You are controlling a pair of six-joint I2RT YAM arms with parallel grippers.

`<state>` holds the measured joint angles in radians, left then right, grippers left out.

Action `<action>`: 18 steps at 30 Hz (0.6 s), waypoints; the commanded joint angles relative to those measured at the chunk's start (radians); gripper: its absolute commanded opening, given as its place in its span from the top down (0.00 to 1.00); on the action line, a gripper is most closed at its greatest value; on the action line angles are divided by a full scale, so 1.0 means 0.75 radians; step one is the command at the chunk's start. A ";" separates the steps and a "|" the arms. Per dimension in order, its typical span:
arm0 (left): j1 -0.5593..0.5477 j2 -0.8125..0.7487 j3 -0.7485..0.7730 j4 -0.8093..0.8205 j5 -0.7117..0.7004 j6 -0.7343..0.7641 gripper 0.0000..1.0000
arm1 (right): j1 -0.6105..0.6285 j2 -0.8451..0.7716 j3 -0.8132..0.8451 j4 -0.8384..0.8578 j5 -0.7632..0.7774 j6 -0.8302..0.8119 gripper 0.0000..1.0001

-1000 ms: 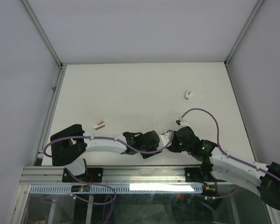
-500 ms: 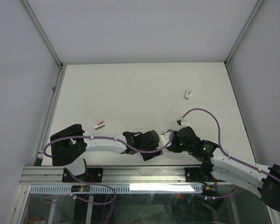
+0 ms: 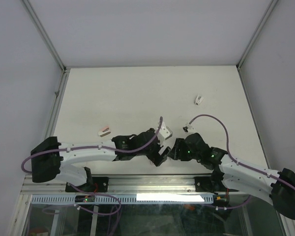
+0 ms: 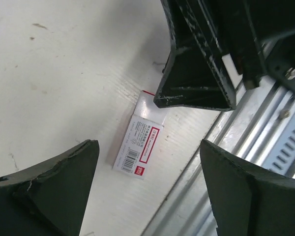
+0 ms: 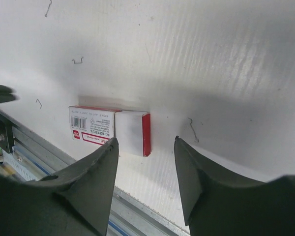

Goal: Load the staples into the stapler

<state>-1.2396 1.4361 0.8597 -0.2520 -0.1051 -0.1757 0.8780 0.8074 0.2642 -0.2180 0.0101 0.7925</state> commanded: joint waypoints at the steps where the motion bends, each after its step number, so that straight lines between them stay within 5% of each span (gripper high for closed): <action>1: 0.032 -0.237 -0.121 0.072 -0.092 -0.506 0.13 | 0.003 0.069 -0.005 0.155 -0.073 0.024 0.47; 8: 0.062 -0.412 -0.349 0.111 -0.059 -0.884 0.13 | 0.003 0.126 -0.022 0.236 -0.116 0.040 0.45; 18: 0.100 -0.301 -0.447 0.325 0.092 -0.914 0.20 | 0.003 0.177 -0.038 0.270 -0.128 0.054 0.45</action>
<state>-1.1820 1.1763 0.5266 -0.1455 -0.0975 -0.8310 0.8780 0.9287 0.2462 -0.0509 -0.0803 0.8192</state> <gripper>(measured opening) 0.811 0.552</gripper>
